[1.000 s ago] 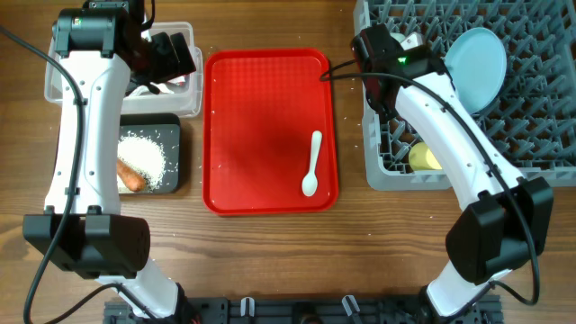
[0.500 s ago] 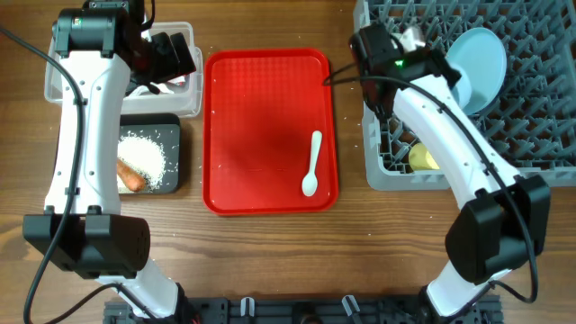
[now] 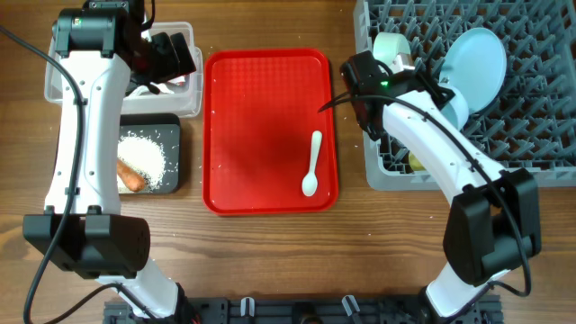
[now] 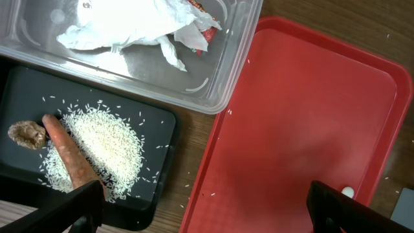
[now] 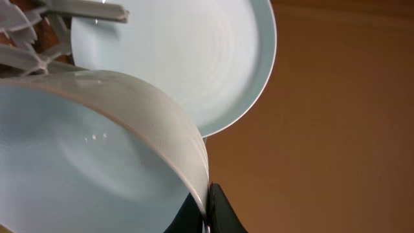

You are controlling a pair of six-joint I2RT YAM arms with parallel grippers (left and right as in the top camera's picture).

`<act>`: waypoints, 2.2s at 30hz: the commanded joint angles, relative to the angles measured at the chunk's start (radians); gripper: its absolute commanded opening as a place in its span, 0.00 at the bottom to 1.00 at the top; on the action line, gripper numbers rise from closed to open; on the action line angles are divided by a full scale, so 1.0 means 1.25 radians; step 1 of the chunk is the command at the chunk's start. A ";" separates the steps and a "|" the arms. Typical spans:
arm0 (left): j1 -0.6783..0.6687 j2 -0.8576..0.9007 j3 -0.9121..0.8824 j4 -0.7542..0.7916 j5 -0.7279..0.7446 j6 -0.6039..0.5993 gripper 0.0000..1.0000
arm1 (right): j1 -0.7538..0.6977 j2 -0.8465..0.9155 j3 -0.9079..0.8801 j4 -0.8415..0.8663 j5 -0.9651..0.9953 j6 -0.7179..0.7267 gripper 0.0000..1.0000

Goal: Sort waste into correct bins and load items into the dishwasher rack
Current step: 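Carry the blue bowl into the rack and release it, then reach the right gripper to the white spoon and grasp it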

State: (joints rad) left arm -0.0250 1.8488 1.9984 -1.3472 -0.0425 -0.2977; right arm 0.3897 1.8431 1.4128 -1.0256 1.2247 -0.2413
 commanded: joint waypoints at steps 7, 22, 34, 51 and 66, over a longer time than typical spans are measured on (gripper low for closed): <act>0.000 -0.002 0.008 0.000 0.004 0.004 1.00 | 0.055 0.013 -0.020 0.009 -0.195 -0.056 0.04; 0.000 -0.002 0.008 0.000 0.004 0.004 1.00 | 0.160 0.013 -0.020 -0.030 -0.265 -0.057 1.00; 0.000 -0.002 0.008 0.000 0.004 0.004 1.00 | 0.160 0.013 0.248 -0.003 -0.623 0.052 1.00; 0.000 -0.002 0.008 0.000 0.004 0.004 1.00 | 0.151 0.088 -0.003 0.141 -1.148 0.691 0.75; 0.000 -0.002 0.008 0.000 0.004 0.004 1.00 | 0.136 0.218 -0.011 0.140 -1.069 0.492 0.50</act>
State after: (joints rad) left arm -0.0250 1.8488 1.9984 -1.3472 -0.0425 -0.2977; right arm 0.5518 2.0621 1.4143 -0.8505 -0.1215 0.4053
